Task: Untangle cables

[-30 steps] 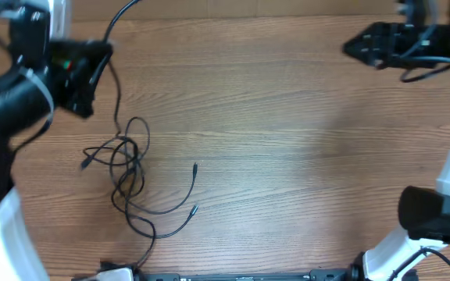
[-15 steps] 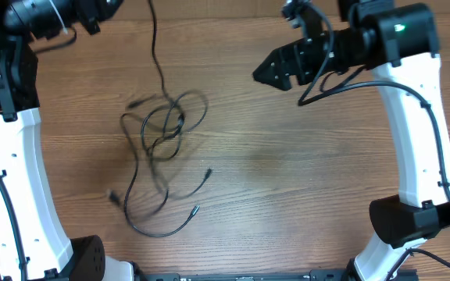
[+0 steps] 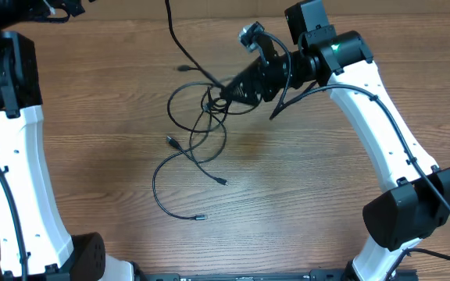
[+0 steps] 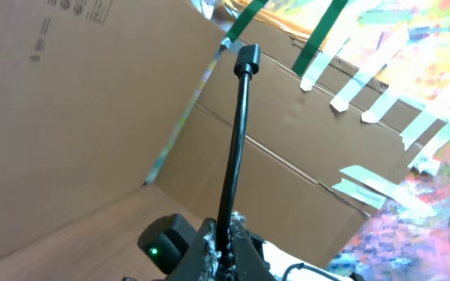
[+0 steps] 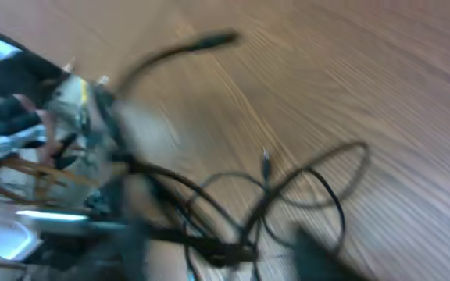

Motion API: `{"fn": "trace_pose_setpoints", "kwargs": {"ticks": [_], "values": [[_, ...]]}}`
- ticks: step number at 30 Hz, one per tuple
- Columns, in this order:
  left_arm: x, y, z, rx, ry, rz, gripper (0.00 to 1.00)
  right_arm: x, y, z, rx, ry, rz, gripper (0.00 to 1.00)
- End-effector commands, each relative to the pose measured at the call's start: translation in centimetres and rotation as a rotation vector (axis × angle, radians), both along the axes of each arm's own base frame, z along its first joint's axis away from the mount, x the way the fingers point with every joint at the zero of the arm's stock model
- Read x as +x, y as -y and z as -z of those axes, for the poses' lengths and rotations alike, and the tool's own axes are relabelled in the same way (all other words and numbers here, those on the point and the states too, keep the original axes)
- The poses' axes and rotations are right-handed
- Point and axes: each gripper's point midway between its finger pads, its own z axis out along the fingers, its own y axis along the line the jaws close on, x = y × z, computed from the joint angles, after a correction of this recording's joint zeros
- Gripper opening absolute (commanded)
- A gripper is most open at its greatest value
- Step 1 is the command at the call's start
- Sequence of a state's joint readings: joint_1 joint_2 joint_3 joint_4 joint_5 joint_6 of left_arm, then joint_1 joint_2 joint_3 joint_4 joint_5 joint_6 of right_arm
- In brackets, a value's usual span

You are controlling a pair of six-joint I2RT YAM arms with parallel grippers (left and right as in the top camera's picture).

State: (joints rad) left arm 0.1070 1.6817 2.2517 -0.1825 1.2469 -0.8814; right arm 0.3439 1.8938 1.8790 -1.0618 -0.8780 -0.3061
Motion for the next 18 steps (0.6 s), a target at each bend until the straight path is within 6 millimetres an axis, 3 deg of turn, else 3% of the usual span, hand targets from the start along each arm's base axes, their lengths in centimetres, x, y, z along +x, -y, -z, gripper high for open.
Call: {"fn": "trace_pose_setpoints", "kwargs": {"ticks": [1,5,11,15,18], "values": [[0.3,0.0,0.3,-0.002,-0.027,0.023,0.04,-1.2,-0.9,-1.4,0.076,-0.004,-0.057,0.04],[0.6,-1.0,1.3,0.033,-0.016,0.043,0.04,0.7,0.5,0.0,-0.024,0.001,0.054,0.04],[1.0,-6.5,2.3,0.071,-0.029,-0.022,0.04,3.0,5.3,-0.2,-0.042,-0.03,0.174,0.04],[0.3,-8.9,2.8,0.109,-0.011,-0.032,0.04,2.5,6.9,-1.2,-0.045,-0.053,0.186,0.04],[-0.6,-8.9,3.2,0.141,0.014,0.012,0.08,1.4,6.9,-2.4,-0.06,-0.033,0.149,0.04]]}}
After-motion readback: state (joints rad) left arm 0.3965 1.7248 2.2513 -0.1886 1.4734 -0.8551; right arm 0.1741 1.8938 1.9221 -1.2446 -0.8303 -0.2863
